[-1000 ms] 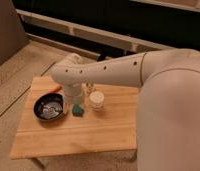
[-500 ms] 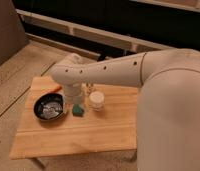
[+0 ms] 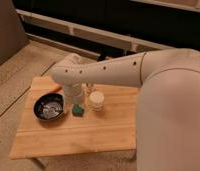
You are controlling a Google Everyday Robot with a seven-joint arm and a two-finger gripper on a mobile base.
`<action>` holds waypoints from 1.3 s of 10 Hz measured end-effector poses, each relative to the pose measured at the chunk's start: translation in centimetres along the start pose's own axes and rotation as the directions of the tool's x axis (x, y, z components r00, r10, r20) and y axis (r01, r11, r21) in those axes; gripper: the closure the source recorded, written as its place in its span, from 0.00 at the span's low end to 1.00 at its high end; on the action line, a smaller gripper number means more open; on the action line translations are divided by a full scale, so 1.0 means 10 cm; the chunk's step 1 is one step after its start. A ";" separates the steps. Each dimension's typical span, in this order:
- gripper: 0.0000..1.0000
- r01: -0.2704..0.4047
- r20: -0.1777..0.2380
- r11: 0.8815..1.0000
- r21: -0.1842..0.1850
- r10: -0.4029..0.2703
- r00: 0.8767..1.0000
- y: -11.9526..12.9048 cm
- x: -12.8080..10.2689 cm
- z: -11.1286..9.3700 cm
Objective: Place the eraser on the white sponge
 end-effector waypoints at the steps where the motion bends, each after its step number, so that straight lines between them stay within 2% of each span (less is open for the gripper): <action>1: 0.35 0.020 0.040 1.000 0.004 -0.021 0.999 0.01 -0.11 0.00; 2: 0.35 0.067 0.105 0.998 -0.018 -0.064 0.992 0.07 -0.28 0.00; 4: 0.35 0.110 0.162 0.991 -0.071 -0.097 0.982 0.16 -0.35 0.00; 5: 0.35 0.135 0.208 0.985 -0.106 -0.111 0.972 0.20 -0.37 -0.03; 6: 0.35 0.141 0.222 0.983 -0.114 -0.113 0.968 0.21 -0.38 -0.04; 7: 0.35 0.168 0.283 0.975 -0.143 -0.122 0.951 0.21 -0.39 -0.10; 8: 0.35 0.168 0.303 0.974 -0.151 -0.116 0.946 0.19 -0.39 -0.12; 11: 0.35 0.172 0.309 0.973 -0.154 -0.118 0.944 0.21 -0.38 -0.12; 12: 0.35 0.171 0.308 0.975 -0.144 -0.120 0.944 0.19 -0.39 -0.12; 13: 0.35 0.172 0.308 0.979 -0.113 -0.130 0.942 0.14 -0.44 -0.09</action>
